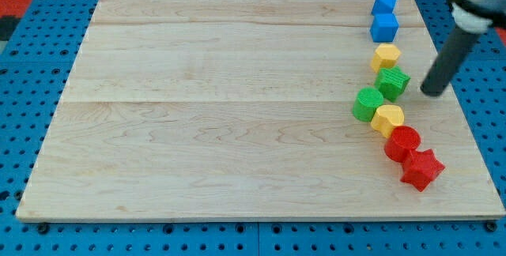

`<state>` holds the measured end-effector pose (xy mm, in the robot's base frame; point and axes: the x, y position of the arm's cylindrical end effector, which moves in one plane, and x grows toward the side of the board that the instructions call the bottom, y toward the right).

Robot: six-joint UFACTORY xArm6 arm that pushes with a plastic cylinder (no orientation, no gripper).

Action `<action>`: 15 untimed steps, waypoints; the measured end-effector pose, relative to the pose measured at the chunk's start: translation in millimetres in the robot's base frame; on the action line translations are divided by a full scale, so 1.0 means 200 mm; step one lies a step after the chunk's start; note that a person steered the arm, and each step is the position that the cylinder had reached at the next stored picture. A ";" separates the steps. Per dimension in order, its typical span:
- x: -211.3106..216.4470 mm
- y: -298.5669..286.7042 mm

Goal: Slightly push the green circle to the right

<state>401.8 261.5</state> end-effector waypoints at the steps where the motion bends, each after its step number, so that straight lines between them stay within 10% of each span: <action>1: -0.38 0.00; 3: -1.05 0.03; 7: -1.05 -0.79; 8: -0.98 -0.97; 9: -0.47 -0.97; 15: 0.31 -0.88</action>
<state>463.3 85.7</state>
